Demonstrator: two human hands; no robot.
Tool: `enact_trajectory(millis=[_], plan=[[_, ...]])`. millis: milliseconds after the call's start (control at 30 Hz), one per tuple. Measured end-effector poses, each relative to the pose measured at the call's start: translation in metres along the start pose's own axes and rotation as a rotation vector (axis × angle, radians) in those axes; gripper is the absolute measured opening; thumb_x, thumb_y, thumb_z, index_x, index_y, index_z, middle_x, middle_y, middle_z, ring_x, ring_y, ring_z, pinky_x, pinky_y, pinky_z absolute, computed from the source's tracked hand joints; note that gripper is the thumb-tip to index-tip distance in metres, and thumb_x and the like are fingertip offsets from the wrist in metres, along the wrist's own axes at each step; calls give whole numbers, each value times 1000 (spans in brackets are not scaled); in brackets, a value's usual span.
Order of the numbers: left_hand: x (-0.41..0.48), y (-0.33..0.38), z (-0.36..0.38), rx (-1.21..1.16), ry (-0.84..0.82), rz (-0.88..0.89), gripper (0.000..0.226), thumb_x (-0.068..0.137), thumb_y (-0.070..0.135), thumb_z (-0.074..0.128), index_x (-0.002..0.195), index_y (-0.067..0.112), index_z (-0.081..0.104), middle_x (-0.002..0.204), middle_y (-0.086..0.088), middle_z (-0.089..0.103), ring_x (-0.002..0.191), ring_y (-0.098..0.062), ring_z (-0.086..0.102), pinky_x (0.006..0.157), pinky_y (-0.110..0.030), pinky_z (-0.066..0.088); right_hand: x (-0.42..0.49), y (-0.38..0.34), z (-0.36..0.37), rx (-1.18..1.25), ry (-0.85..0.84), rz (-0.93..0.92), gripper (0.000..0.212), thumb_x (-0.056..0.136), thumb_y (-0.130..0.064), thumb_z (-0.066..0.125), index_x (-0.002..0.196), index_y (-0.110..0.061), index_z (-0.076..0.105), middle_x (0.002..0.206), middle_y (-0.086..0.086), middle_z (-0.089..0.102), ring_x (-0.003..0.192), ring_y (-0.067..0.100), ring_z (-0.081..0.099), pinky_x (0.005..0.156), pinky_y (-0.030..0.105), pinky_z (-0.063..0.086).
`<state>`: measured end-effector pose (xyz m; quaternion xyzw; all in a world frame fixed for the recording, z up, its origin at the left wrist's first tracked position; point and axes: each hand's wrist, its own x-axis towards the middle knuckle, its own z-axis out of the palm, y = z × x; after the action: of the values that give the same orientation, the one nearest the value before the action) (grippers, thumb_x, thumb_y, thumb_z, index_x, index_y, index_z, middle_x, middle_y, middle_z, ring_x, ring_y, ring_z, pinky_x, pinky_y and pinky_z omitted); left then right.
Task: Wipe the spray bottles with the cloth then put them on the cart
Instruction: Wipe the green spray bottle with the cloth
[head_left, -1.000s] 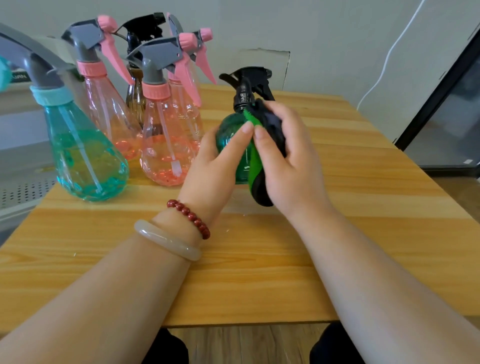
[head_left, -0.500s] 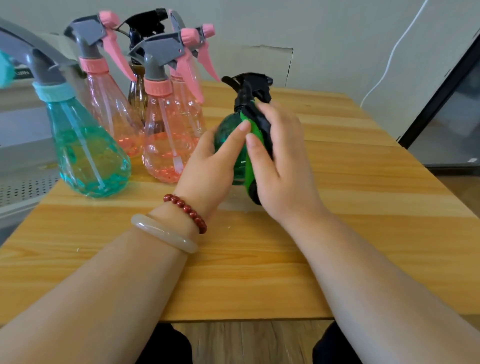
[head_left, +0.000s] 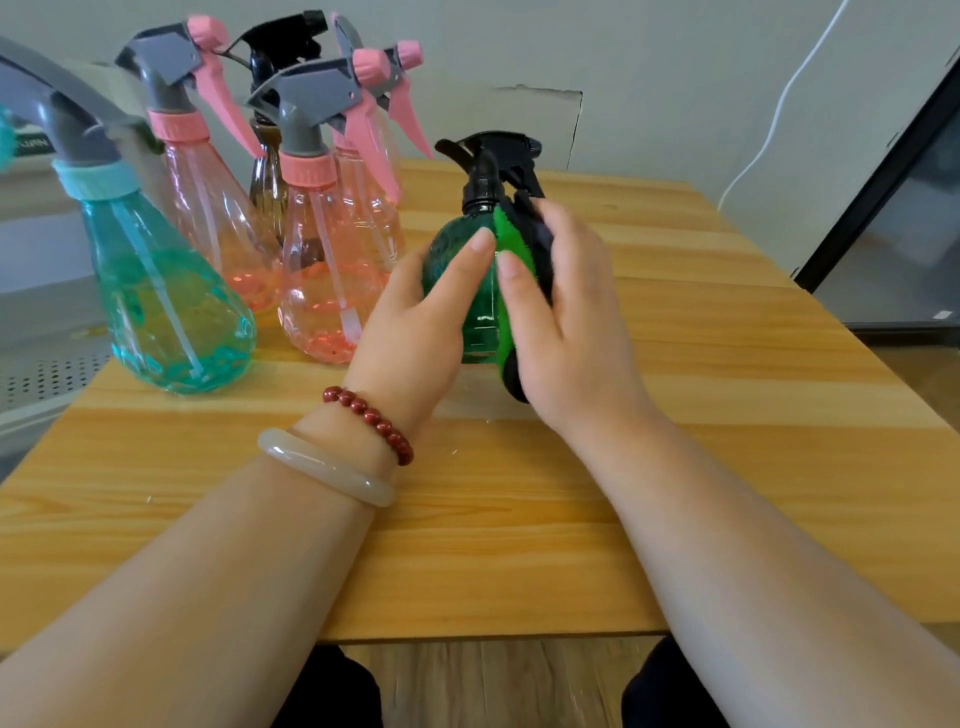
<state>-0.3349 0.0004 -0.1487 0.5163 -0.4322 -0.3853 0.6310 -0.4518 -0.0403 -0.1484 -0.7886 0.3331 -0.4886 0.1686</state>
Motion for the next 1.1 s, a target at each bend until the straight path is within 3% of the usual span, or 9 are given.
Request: enact_trajectory(millis=[133,333,433,567,700,833,900,1033,1100], plan=[[-1,0,-1,18,-15,22,71,70,68,61,125,23,59,109,5,73,104,-15,70,96,-46,54,4,-5,-1,76,48,76,32,100,-34,43,126,-18,52,117,-3,60,110,5,54,92,13,40],[-6,4,3,-58,-111,20,64,77,57,66,126,16,60,113,-2,72,107,-16,69,93,-40,54,11,-2,-15,935,-83,849,44,97,-55,43,84,-24,72,83,1,73,79,19,69,71,30,53],[-9,6,5,41,-82,90,42,97,41,57,128,12,55,95,13,67,86,14,64,73,-8,48,9,-2,-13,969,-92,797,49,97,-57,40,94,-21,73,90,4,75,83,21,72,78,35,55],[-6,5,3,105,11,137,18,99,42,47,108,38,62,87,33,66,86,22,58,73,0,43,10,-4,-11,712,-11,598,50,89,-65,45,115,-27,65,110,1,72,107,20,67,100,49,49],[-1,-1,1,118,8,137,52,95,58,47,139,32,52,129,17,62,121,3,56,104,-28,47,5,-12,-9,309,140,337,21,90,-52,43,102,-38,53,104,-11,64,99,4,60,86,23,47],[-7,-1,5,117,-99,108,70,81,67,60,138,29,46,114,17,67,103,5,65,86,-19,54,4,-12,-6,109,164,122,23,99,-39,42,114,-25,53,110,-7,60,105,6,55,85,13,42],[-7,-2,5,145,-98,112,76,77,64,68,138,27,45,113,16,68,102,3,66,88,-25,56,10,-11,-7,141,147,231,13,103,-37,39,109,-34,51,101,-18,59,97,-3,55,81,11,41],[-5,-3,4,149,-105,96,78,76,65,70,140,27,46,118,15,67,106,-1,66,92,-32,55,13,-1,-7,472,83,633,37,85,-67,42,105,-43,62,108,-17,65,110,10,60,100,40,46],[-6,-2,6,99,-98,100,70,78,61,71,135,26,51,116,12,70,103,-3,67,90,-30,55,11,-2,-5,410,81,601,36,89,-64,38,108,-42,59,106,-16,63,105,6,59,94,33,47]])
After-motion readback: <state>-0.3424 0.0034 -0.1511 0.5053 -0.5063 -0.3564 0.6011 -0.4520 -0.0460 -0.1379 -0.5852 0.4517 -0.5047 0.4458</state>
